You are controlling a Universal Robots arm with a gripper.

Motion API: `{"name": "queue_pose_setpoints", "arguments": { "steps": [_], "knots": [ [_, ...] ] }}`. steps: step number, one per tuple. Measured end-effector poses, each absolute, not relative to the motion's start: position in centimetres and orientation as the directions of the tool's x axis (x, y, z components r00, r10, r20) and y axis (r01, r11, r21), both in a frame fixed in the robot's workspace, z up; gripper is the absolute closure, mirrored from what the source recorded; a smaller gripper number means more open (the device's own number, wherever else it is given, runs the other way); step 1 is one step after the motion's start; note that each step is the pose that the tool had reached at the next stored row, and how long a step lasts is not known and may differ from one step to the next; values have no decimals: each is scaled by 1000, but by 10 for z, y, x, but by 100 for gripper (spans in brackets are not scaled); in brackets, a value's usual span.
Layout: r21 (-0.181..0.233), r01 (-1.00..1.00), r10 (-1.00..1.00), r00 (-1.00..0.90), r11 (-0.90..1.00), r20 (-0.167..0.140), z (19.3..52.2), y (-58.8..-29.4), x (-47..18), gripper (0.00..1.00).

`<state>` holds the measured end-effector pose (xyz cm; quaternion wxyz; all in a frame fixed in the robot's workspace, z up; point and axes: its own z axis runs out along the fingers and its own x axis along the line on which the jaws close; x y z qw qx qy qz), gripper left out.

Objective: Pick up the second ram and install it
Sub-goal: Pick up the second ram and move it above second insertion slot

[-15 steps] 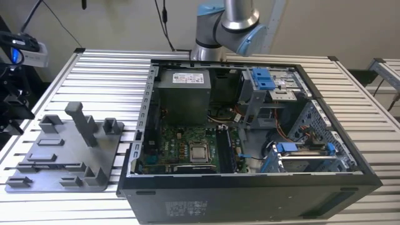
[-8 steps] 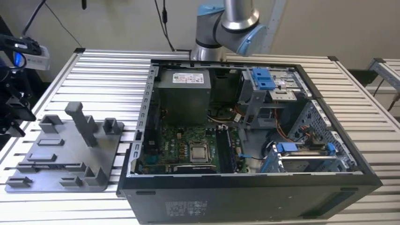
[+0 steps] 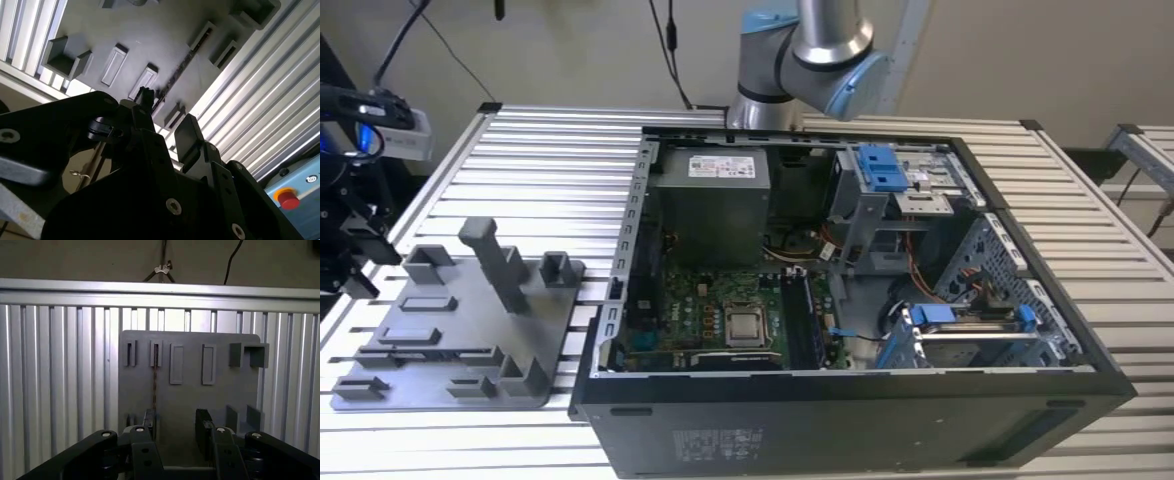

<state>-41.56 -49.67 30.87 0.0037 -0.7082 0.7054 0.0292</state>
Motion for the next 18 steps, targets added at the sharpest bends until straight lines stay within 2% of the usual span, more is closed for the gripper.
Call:
{"name": "queue_pose_setpoints", "arguments": {
  "steps": [18],
  "knots": [
    [32,-999,-999,10,-11,-47,285,-497,-417,54]
  ]
}}
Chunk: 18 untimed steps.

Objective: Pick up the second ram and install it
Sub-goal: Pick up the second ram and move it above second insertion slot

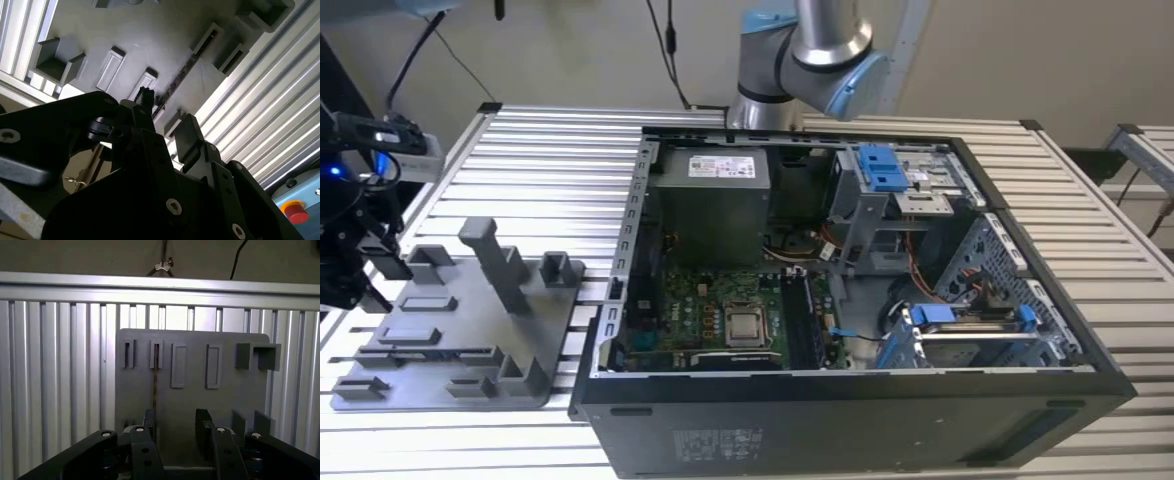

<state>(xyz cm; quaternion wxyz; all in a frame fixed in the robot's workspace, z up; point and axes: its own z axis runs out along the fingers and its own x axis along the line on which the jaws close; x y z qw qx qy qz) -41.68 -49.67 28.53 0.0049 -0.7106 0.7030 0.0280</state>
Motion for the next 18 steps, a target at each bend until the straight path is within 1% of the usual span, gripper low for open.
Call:
{"name": "queue_pose_setpoints", "arguments": {
  "steps": [18],
  "knots": [
    [26,-999,-999,28,-30,-46,263,-497,-422,54]
  ]
}}
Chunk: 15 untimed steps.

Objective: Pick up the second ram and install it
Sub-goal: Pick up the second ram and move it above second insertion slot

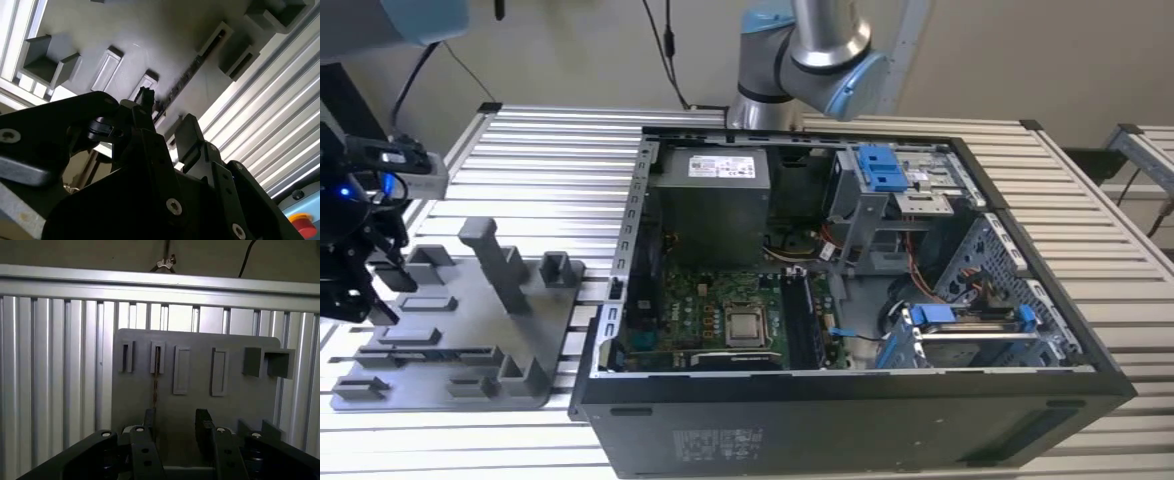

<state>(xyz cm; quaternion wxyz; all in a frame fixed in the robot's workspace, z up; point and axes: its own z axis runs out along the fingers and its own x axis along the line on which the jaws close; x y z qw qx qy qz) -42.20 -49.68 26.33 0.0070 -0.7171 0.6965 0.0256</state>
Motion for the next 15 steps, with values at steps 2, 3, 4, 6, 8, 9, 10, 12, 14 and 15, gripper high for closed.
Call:
{"name": "queue_pose_setpoints", "arguments": {
  "steps": [2,3,4,6,8,9,10,12,14,15],
  "knots": [
    [26,-999,-999,28,-30,-46,260,-497,-422,54],
    [26,-999,-999,28,-30,-46,259,-497,-422,54],
    [26,-999,-999,28,-30,-46,257,-497,-423,54],
    [26,-999,-999,28,-30,-46,254,-497,-423,54],
    [26,-999,-999,28,-30,-46,251,-498,-423,54],
    [26,-999,-999,28,-30,-46,249,-498,-423,54],
    [26,-999,-999,28,-30,-46,248,-499,-423,54],
    [26,-999,-999,28,-30,-46,244,-500,-423,54],
    [26,-999,-999,28,-30,-46,241,-501,-423,54],
    [26,-999,-999,28,-30,-46,239,-502,-423,54]
  ]
}}
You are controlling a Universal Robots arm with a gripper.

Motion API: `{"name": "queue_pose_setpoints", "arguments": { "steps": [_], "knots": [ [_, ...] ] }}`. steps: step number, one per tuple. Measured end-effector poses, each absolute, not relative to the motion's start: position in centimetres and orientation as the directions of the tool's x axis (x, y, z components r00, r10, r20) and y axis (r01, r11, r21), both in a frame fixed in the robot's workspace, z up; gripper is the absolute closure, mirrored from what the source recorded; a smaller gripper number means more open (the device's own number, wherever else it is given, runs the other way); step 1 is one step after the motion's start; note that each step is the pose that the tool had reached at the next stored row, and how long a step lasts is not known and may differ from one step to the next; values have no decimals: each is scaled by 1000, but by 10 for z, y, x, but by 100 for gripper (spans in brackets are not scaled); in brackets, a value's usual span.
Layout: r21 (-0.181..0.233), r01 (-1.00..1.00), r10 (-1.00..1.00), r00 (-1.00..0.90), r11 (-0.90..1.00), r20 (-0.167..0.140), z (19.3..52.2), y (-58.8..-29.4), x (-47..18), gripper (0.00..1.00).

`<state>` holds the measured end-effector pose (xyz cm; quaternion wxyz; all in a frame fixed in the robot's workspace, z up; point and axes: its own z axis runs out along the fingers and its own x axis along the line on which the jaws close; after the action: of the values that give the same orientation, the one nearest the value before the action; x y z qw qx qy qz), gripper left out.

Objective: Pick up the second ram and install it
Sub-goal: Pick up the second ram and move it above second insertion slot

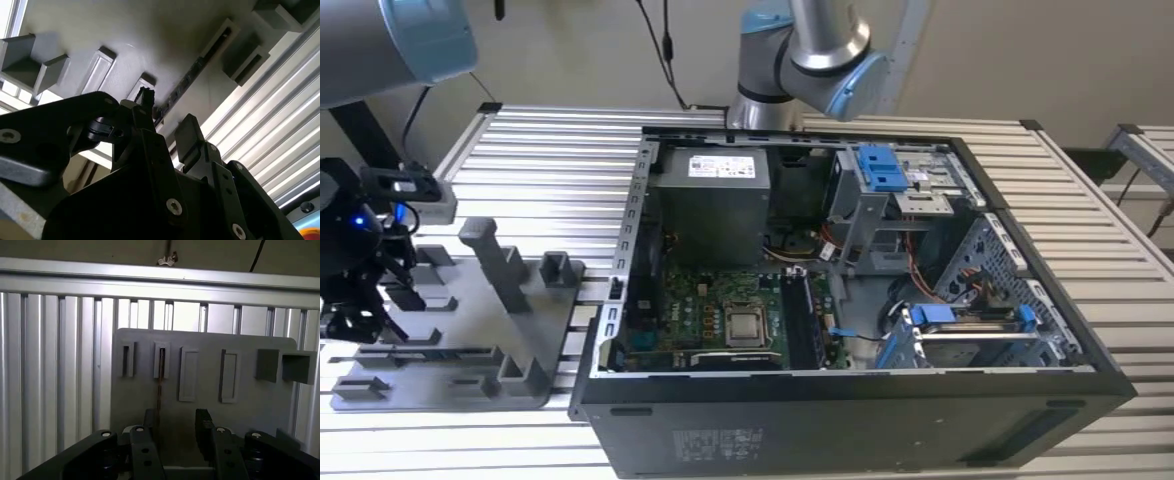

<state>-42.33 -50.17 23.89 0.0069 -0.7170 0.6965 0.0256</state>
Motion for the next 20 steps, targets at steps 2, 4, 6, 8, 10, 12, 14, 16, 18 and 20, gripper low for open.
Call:
{"name": "queue_pose_setpoints", "arguments": {
  "steps": [2,4,6,8,10,12,14,16,18,20],
  "knots": [
    [26,-999,-999,28,-30,-46,235,-503,-423,54],
    [26,-999,-999,28,-30,-46,232,-504,-423,54],
    [26,-999,-999,28,-30,-47,228,-505,-423,54],
    [26,-999,-999,29,-30,-46,224,-505,-424,54],
    [26,-999,-999,29,-30,-46,221,-505,-424,54],
    [26,-999,-998,29,-30,-46,218,-505,-425,54],
    [25,-999,-998,30,-31,-46,215,-505,-425,54],
    [26,-999,-998,30,-32,-46,212,-506,-426,54],
    [25,-999,-998,31,-32,-46,208,-506,-426,54],
    [25,-999,-998,33,-34,-46,205,-507,-426,54]
  ]
}}
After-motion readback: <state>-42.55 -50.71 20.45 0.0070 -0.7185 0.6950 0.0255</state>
